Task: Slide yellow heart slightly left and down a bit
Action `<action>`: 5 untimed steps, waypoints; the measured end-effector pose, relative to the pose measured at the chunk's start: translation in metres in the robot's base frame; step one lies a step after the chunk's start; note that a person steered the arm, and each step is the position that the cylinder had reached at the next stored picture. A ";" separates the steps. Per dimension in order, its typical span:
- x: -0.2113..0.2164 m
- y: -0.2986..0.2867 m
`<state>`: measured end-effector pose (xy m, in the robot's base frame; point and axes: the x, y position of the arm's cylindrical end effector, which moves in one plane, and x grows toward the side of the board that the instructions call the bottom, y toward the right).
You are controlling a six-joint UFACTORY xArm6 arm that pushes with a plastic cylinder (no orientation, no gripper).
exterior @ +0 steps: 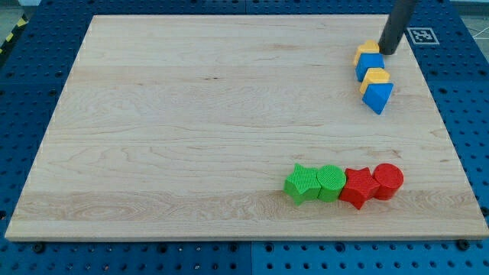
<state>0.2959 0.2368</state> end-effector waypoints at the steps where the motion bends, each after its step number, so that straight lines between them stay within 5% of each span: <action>1: 0.000 -0.019; 5: -0.019 -0.095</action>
<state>0.2770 0.1418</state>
